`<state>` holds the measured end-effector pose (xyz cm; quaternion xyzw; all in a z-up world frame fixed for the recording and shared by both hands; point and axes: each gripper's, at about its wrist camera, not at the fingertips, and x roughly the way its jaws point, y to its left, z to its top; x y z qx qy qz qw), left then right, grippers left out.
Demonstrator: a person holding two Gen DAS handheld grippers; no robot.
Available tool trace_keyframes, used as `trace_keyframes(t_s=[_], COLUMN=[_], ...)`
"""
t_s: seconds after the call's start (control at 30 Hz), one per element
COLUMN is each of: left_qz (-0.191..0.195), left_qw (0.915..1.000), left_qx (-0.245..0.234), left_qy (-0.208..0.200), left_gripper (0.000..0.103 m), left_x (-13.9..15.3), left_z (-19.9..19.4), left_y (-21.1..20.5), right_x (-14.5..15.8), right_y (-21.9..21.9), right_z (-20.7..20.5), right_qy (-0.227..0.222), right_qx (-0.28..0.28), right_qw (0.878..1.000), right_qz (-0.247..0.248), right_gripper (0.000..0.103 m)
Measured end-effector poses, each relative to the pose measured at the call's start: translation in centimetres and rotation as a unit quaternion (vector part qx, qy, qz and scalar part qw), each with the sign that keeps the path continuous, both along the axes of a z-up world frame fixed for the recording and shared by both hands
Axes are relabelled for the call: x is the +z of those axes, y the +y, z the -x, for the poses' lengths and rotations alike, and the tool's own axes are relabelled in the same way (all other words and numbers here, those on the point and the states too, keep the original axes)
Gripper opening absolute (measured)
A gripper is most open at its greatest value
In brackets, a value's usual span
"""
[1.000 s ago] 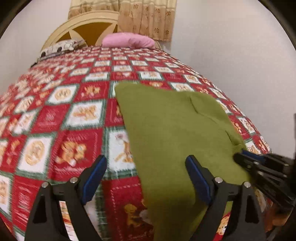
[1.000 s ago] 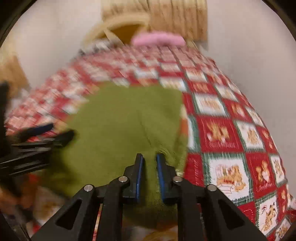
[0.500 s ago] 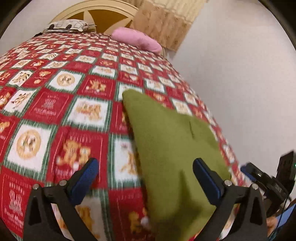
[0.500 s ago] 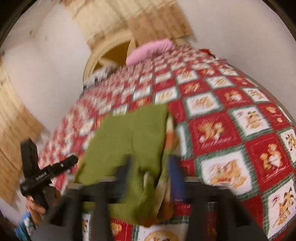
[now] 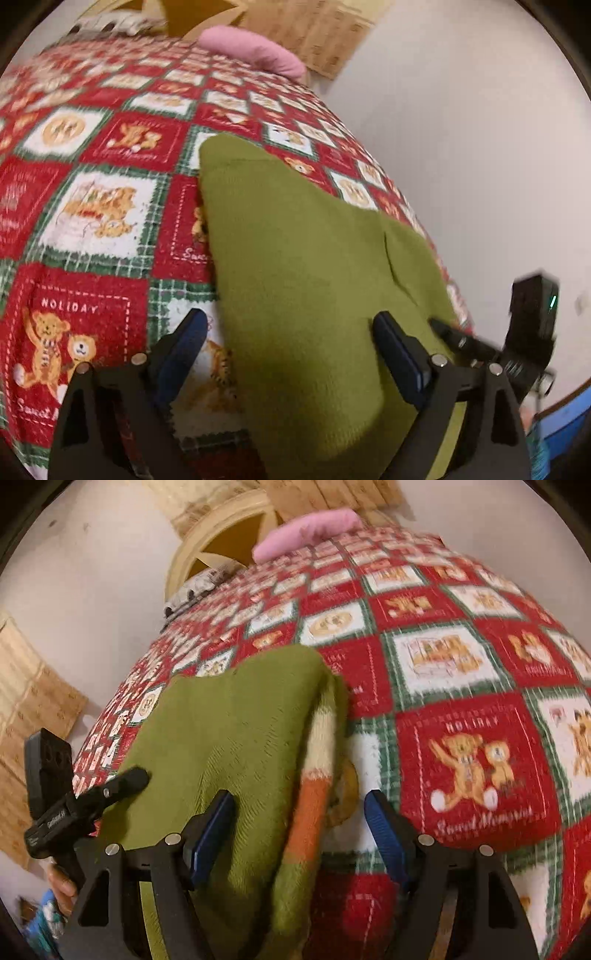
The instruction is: Fold small clothes
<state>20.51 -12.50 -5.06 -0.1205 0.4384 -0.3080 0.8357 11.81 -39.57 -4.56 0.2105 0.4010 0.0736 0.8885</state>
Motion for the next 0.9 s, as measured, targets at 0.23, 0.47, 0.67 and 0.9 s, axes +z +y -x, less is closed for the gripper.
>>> trace_keyframes(t_s=[0.23, 0.47, 0.67, 0.9], left_qz=[0.039, 0.074, 0.072, 0.041], left_qw=[0.9992, 0.9965, 0.9969, 0.9988], left_qx=[-0.011, -0.036, -0.031, -0.026], left_qy=[0.003, 0.019, 0.014, -0.003], left_gripper=[0.092, 0.055, 0.050, 0.040], left_x=[-0.1, -0.6, -0.6, 0.8], left_z=[-0.4, -0.3, -0.2, 0.9], left_y=[0.7, 0.4, 0.6, 0.4], right_x=[0.0, -0.1, 0.8, 4.6], right_y=[0.5, 2.1, 3.3, 7.0], right_z=[-2.0, -2.9, -2.2, 1.2], right_qy=[-0.011, -0.013, -0.028, -0.059], right_qx=[0.044, 0.065, 0.053, 0.002], right_qw=[0.999, 0.998, 0.997, 0.987], right_qz=[-0.030, 0.000, 0.043, 0.152], right_gripper=[0.076, 0.057, 0.033, 0.026])
